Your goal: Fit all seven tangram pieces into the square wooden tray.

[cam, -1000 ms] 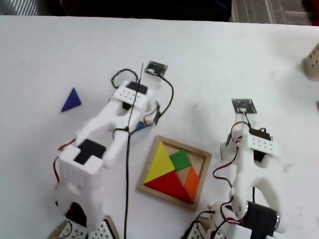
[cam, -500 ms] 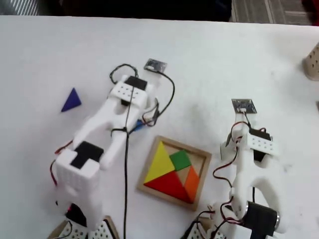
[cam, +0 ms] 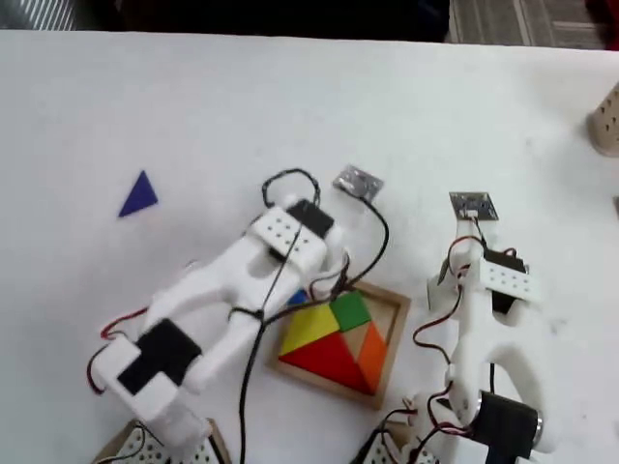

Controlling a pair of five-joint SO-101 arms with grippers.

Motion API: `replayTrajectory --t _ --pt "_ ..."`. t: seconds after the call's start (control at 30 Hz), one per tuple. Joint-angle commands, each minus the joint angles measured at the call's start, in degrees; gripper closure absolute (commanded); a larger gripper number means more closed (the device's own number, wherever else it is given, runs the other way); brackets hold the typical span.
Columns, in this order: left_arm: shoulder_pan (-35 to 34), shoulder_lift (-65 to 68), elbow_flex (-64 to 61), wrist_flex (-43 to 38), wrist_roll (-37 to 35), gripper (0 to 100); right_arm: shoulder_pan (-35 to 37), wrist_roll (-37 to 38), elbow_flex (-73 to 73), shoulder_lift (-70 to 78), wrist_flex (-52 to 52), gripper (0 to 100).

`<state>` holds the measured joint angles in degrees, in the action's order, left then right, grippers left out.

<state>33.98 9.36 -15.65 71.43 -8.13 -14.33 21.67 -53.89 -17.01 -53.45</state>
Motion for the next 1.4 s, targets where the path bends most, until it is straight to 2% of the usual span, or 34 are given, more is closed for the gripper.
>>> replayTrajectory --t 0.0,0.2,0.27,0.4,0.6,0.73,0.83,1.0,1.17,1.27,1.37 --pt "2.0 -6.1 -5.3 -4.1 4.6 96 0.7 0.7 0.3 -1.9 0.6 98.1" --pt "5.2 -7.8 -14.5 -12.6 5.3 96 0.7 0.7 0.3 -1.9 0.6 98.1" --pt "7.3 -7.8 -15.6 -13.7 8.0 96 0.7 0.7 0.3 -1.9 0.6 98.1" --pt "8.3 -7.8 -15.6 -13.4 8.6 91 0.7 0.7 0.3 -1.9 0.6 98.1" --pt "8.4 -7.9 -15.6 -8.4 9.1 67 0.7 0.7 0.3 -1.9 0.6 98.1" --pt "7.7 -9.8 -15.0 -7.3 9.1 66 0.7 0.7 0.3 -1.9 0.6 98.1" --pt "6.6 -16.8 -15.4 -3.7 9.1 66 0.7 0.7 0.3 -1.9 0.6 98.1" --pt "-0.2 -32.2 -18.9 -1.1 9.1 66 0.7 0.7 0.3 -1.9 0.6 98.1" --pt "-13.4 -42.0 -24.7 -1.5 9.1 66 0.6 0.7 0.3 -1.9 0.6 98.1" --pt "-22.5 -42.9 -29.6 -6.7 8.6 66 0.4 0.6 0.4 -2.4 0.2 98.1" --pt "-29.2 -42.9 -37.9 -18.0 4.2 69 0.1 0.1 1.9 -3.6 -2.9 98.1"
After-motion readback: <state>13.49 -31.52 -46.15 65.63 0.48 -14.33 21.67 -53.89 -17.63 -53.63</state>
